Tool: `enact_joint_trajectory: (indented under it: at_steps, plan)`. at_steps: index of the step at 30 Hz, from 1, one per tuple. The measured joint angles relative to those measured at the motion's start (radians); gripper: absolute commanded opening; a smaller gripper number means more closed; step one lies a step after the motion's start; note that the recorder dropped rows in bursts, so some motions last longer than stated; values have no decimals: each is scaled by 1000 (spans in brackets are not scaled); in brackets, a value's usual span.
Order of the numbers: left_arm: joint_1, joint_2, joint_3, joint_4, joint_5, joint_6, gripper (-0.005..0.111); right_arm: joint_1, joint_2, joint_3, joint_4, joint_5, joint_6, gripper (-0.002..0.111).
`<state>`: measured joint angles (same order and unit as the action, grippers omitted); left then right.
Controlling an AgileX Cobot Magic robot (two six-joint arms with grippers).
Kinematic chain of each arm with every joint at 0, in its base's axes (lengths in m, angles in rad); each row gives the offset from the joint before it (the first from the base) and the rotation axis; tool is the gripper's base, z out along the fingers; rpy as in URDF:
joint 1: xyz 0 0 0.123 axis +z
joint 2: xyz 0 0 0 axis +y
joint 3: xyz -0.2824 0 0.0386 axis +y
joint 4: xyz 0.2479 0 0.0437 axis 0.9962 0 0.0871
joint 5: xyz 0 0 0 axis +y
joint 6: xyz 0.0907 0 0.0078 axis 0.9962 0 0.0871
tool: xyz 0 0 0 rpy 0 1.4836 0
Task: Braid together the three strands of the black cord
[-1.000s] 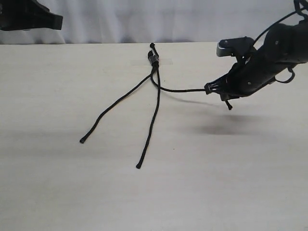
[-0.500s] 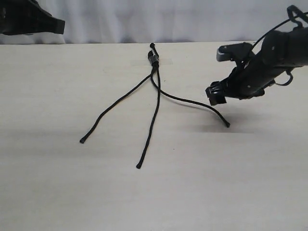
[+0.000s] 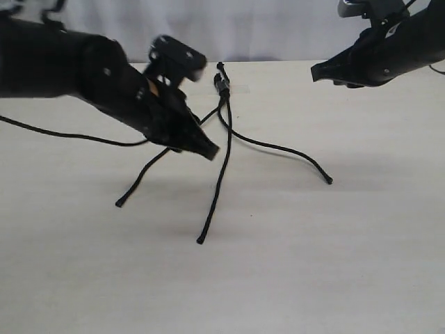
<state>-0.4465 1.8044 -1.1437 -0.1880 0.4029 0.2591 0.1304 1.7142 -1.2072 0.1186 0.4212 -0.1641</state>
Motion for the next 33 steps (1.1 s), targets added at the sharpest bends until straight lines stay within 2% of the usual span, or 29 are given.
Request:
enact_joint_trajectory:
  at_steps: [2, 4, 8, 17, 20, 22, 25, 30, 33]
  plan:
    - [-31, 74, -35, 0, 14, 0, 48, 0, 0, 0, 0, 0, 0, 4]
    - [-58, 146, -63, 0, 19, 2, 50, 0, 0, 0, 0, 0, 0, 4]
    - [-88, 247, -102, 30, 16, 4, 50, 0, 0, 0, 0, 0, 0, 4]
    - [-111, 320, -118, 78, -44, 4, 49, 0, 0, 0, 0, 0, -2, 5]
    - [-113, 334, -123, 84, -65, 4, 35, 0, 0, 0, 0, 0, -2, 5]
    - [-113, 339, -127, 88, -74, 4, 18, 0, 0, 0, 0, 0, -2, 5]
    - [-114, 340, -127, 93, -77, 4, 0, 0, 0, 0, 0, 0, -2, 5]
    - [-114, 312, -127, 114, -41, 4, 0, 0, 0, 0, 0, 0, -2, 5]
    - [-99, 247, -127, 177, -12, 4, 0, 0, 0, 0, 0, 0, -2, 5]
